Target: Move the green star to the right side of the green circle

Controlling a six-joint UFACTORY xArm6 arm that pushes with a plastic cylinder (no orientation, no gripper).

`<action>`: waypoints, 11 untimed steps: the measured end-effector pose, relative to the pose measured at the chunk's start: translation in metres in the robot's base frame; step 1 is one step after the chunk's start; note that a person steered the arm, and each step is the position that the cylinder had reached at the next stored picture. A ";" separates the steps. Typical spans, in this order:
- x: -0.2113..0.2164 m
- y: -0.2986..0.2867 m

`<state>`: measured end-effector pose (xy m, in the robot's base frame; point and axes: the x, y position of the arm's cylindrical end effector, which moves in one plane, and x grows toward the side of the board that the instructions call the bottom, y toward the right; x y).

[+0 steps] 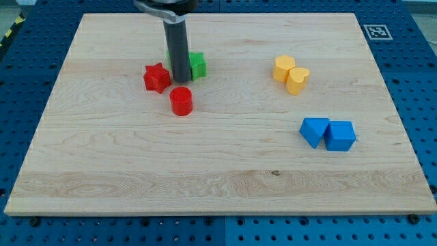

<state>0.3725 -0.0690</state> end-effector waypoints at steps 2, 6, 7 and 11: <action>-0.048 -0.009; -0.007 0.047; -0.013 0.058; -0.074 0.023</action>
